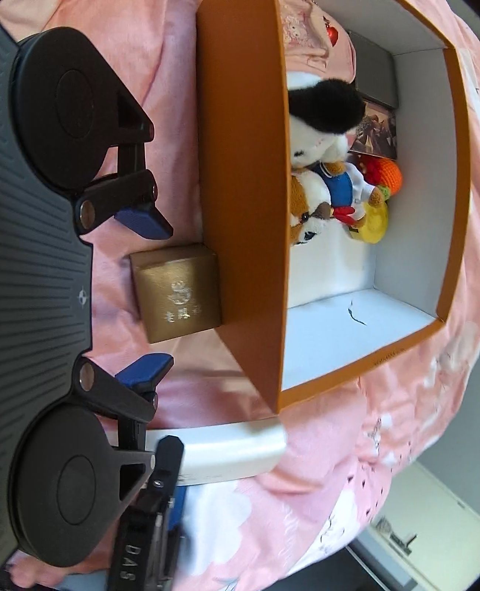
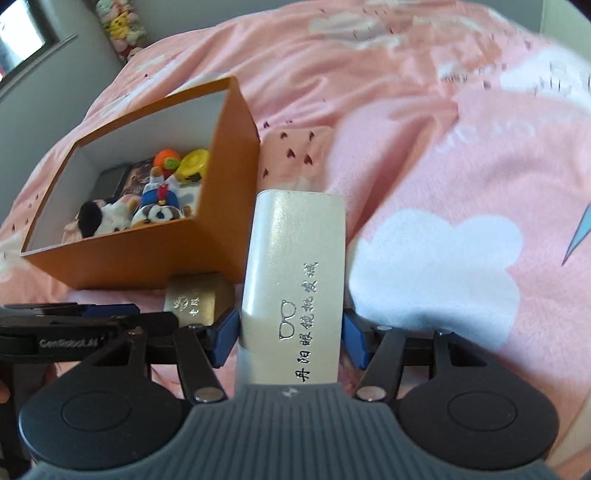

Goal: Organize objects
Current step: 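Lift the white box with the right tool while the left tool grasps the gold box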

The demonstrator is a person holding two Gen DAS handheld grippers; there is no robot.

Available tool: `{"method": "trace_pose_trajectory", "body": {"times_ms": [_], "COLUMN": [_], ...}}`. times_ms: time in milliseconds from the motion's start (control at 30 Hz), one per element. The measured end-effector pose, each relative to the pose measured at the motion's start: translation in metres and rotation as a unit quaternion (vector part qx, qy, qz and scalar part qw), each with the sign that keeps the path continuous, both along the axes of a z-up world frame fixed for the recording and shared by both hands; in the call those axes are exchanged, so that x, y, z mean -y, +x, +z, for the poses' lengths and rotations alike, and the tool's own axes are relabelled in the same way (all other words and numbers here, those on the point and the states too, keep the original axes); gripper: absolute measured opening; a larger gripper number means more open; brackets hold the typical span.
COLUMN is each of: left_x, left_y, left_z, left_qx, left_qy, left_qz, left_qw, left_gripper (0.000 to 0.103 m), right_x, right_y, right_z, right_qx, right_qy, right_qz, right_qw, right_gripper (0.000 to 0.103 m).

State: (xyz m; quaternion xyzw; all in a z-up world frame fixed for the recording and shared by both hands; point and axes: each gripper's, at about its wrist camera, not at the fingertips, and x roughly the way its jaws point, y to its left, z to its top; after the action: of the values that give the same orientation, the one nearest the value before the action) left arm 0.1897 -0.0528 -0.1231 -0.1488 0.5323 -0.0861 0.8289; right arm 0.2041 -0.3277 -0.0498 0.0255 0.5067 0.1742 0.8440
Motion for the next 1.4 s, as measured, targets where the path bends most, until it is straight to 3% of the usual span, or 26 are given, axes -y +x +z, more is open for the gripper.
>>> {"method": "trace_pose_trajectory", "body": {"times_ms": [233,600,667,867,1133,1400], "left_x": [0.019,0.041,0.046,0.041,0.025,0.006], "left_y": [0.003,-0.005,-0.006,-0.008,-0.025,-0.041], "left_z": [-0.010,-0.026,-0.033,-0.035,-0.010,0.021], "left_qx": [-0.011,0.017,0.011,0.010,0.032,0.088], "left_qy": [0.058,0.089,0.094,0.074,0.061,0.057], "left_qz": [0.014,0.026,0.024,0.031,0.015,-0.012], "left_qw": [0.9982,0.9955,0.9952,0.9968,0.9975,0.9944], "left_gripper": [0.084,0.084,0.080,0.074,0.071,0.067], "right_x": [0.002,0.002,0.005,0.007,0.004,0.005], "right_y": [0.013,0.018,0.017,0.017,0.013,0.008], "right_z": [-0.026,-0.040,-0.040,-0.040,-0.037,-0.021], "right_qx": [-0.026,-0.037,-0.037,-0.035,-0.027,-0.025], "right_qy": [0.027,0.047,0.049,0.052,0.044,0.052], "right_qz": [-0.005,0.000,0.001,0.002,0.008,0.002], "right_qw": [0.999,0.998,0.998,0.998,0.999,0.998], "right_gripper": [0.062,0.062,0.062,0.062,0.062,0.061]}}
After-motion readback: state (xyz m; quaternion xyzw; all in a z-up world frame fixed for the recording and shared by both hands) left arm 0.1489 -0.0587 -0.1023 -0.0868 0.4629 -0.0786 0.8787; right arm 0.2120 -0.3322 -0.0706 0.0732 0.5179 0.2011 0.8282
